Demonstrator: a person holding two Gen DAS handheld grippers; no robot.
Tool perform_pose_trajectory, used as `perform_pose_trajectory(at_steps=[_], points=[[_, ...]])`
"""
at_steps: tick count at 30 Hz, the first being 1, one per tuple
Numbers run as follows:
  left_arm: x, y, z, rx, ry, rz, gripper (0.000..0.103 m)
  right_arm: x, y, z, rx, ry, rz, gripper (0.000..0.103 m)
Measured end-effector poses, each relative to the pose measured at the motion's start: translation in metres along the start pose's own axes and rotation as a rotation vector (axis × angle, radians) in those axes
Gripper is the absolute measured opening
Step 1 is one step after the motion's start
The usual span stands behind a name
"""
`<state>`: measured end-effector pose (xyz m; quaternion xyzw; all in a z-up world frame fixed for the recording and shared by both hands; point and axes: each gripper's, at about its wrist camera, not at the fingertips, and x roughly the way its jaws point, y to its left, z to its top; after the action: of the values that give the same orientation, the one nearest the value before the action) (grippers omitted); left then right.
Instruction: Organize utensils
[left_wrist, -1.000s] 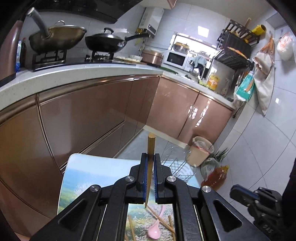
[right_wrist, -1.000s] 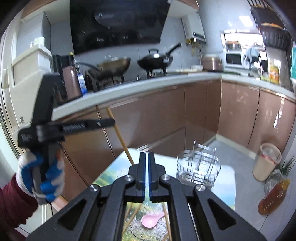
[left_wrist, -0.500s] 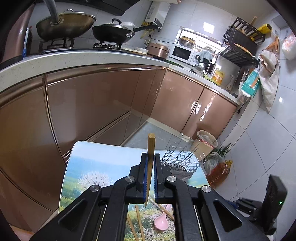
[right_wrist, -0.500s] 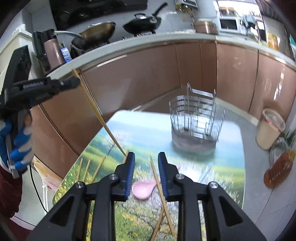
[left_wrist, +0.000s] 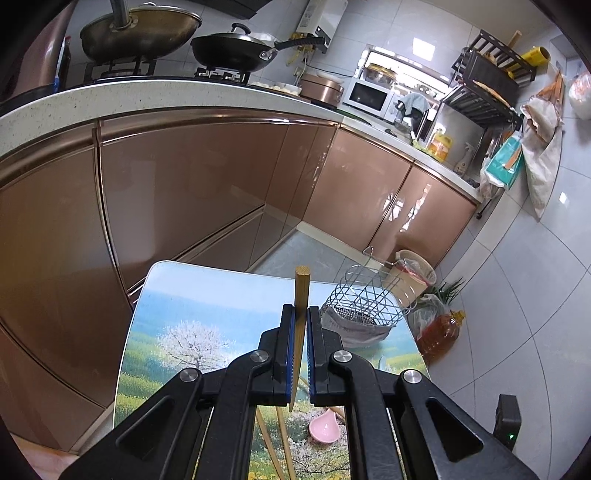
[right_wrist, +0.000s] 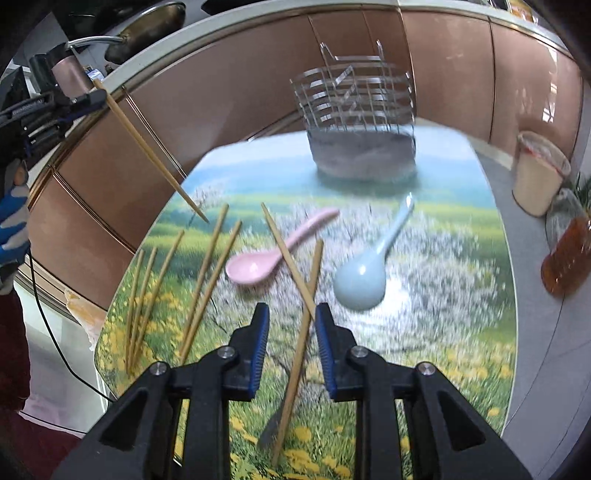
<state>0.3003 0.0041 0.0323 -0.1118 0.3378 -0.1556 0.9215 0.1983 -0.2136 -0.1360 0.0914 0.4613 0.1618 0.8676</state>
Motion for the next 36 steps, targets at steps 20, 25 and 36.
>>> perform_pose_trajectory(at_steps=[20, 25, 36], points=[[-0.004, 0.014, -0.012, -0.021, 0.019, 0.0, 0.005, 0.033, -0.026, -0.051, 0.362, 0.0, 0.19, 0.033], [-0.011, 0.026, -0.015, -0.035, 0.009, 0.006, 0.005, 0.044, -0.035, -0.055, 0.495, -0.026, 0.211, 0.034], [-0.022, 0.051, -0.021, -0.063, -0.013, 0.028, 0.005, 0.046, -0.056, -0.046, 0.643, -0.06, 0.152, 0.042]])
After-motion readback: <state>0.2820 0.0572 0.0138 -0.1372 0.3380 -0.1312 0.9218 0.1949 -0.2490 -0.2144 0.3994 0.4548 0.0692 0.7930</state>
